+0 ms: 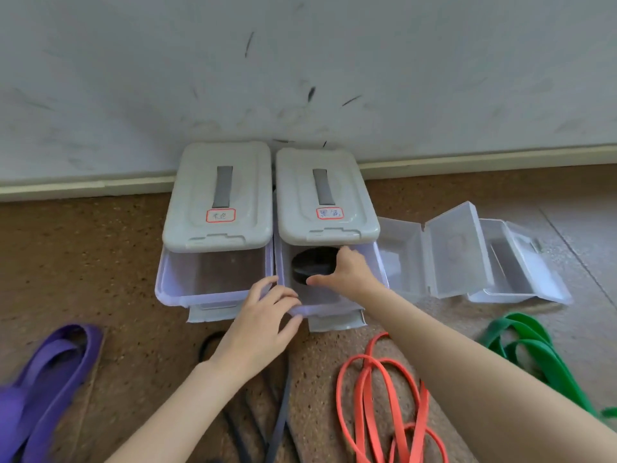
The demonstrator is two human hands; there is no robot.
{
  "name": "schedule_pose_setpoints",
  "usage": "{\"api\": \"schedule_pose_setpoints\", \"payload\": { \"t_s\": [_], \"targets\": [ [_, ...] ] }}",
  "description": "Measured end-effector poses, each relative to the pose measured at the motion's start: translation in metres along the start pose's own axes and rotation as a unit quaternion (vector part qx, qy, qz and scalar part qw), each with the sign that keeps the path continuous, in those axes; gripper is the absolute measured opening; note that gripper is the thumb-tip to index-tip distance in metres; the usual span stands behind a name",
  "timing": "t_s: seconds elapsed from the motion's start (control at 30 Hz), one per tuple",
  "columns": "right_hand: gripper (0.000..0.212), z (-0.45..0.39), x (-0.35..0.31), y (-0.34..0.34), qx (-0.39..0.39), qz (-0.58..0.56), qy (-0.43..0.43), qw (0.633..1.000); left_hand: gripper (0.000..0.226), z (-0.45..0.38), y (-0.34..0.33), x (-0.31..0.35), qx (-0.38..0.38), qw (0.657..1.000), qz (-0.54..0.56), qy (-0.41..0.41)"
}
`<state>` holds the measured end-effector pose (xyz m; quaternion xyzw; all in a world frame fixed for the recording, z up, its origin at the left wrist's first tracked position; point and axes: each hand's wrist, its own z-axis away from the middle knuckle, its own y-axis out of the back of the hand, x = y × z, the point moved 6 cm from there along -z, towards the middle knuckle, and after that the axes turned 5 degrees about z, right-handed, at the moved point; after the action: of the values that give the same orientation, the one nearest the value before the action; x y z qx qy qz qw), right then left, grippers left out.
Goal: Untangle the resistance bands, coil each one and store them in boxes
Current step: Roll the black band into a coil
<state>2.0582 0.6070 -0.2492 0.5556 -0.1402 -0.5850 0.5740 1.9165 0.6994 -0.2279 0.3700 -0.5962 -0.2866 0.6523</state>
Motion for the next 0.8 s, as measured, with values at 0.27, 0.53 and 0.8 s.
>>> {"api": "schedule_pose_setpoints", "payload": {
  "t_s": [0.27, 0.53, 0.8],
  "targets": [
    [0.106, -0.019, 0.001, -0.033, -0.093, 0.248, 0.029, 0.964, 0.046, -0.039, 0.018, -0.003, 0.029, 0.998, -0.045, -0.021],
    [0.085, -0.020, 0.014, -0.039, -0.147, 0.241, -0.017, 0.959, 0.052, -0.058, -0.003, -0.012, -0.027, 0.997, -0.075, -0.009],
    [0.020, 0.052, -0.006, 0.019, 0.072, 0.031, 0.047, 0.996, 0.034, 0.007, 0.028, -0.004, 0.102, 0.992, 0.040, 0.061]
  ]
}}
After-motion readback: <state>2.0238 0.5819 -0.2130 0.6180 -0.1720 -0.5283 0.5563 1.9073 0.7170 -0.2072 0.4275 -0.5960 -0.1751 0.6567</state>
